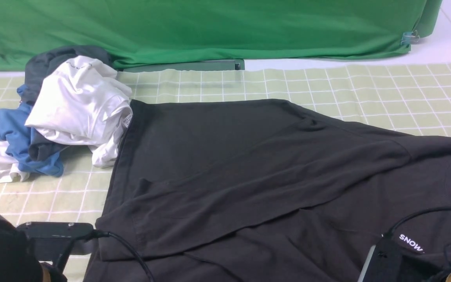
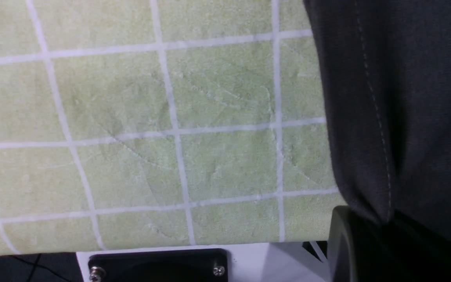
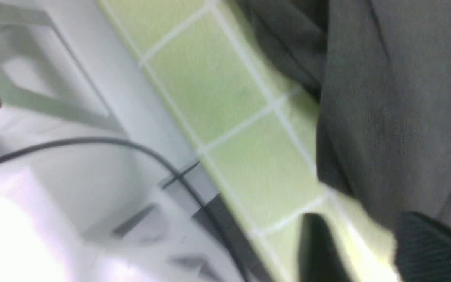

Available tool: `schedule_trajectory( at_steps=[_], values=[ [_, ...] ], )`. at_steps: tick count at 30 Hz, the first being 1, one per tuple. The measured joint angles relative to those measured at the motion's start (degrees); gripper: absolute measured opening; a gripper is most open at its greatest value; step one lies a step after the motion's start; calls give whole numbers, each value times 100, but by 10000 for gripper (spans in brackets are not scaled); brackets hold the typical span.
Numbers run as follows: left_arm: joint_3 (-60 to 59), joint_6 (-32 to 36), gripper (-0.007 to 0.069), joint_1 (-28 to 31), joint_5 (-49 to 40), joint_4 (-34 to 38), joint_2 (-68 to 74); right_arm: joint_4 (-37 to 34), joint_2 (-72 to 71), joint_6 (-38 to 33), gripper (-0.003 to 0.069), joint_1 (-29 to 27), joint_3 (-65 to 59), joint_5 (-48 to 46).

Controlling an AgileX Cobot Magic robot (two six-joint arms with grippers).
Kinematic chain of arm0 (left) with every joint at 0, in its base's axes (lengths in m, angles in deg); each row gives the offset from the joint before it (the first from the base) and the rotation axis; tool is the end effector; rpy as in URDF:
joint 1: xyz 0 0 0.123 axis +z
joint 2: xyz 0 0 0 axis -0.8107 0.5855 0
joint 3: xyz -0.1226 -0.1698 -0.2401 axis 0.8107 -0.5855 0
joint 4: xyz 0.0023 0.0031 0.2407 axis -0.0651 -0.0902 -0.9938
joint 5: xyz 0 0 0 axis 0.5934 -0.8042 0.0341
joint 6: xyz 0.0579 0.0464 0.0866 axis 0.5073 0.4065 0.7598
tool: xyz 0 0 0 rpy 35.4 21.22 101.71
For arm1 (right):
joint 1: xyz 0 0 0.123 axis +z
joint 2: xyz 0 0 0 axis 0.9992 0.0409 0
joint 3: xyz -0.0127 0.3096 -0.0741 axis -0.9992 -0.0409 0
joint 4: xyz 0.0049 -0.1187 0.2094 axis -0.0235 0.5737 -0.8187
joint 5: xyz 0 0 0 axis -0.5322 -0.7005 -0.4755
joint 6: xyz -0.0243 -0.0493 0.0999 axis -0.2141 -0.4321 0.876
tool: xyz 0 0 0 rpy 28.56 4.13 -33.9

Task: Fold a long-sleeved shirt over a green coffee tablecloth.
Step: 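Grasp the near edge of the shirt at its hem and shoulder corners, then fold the black garment in half by bringing its near edge over to the far edge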

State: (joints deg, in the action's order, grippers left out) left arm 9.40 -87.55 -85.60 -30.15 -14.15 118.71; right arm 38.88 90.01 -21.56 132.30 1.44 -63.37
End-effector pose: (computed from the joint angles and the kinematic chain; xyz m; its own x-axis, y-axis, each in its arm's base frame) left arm 0.0949 -0.0659 0.2249 -0.9991 0.0263 0.0325 0.0247 0.9985 -0.0484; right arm 0.0955 0.1289 0.2098 -0.5815 -0.7851 -0.2132 -0.8132 0.5533 0.1805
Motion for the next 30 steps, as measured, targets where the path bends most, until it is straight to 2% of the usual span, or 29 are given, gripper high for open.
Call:
schedule_trajectory(
  at_steps=[1,2,4,12,14,15,16,18,20,24,30],
  values=[
    [0,0,21,0,0,-8,0,11,0,0,339,10,-9,26],
    [0,0,21,0,7,-27,0,98,11,130,406,55,-50,177],
    [7,0,21,0,22,-40,0,266,78,255,456,76,-88,270],
    [25,0,21,0,65,-45,-4,464,934,365,458,98,-113,336],
    [25,0,21,0,81,-45,-4,508,1139,371,432,98,-87,347],
    [25,0,21,0,100,-45,-4,603,1261,376,350,98,-50,317],
    [25,0,21,0,113,-45,-4,655,1279,376,309,98,-32,312],
    [25,-2,21,0,160,-45,-4,827,1334,376,148,98,23,304],
    [33,-21,21,0,224,-45,-4,925,1336,383,58,98,73,286],
    [268,-46,21,0,248,-106,-4,946,1164,461,31,98,198,94],
    [1099,-152,21,250,488,-460,15,1767,681,984,30,20,794,-368]
  ],
)
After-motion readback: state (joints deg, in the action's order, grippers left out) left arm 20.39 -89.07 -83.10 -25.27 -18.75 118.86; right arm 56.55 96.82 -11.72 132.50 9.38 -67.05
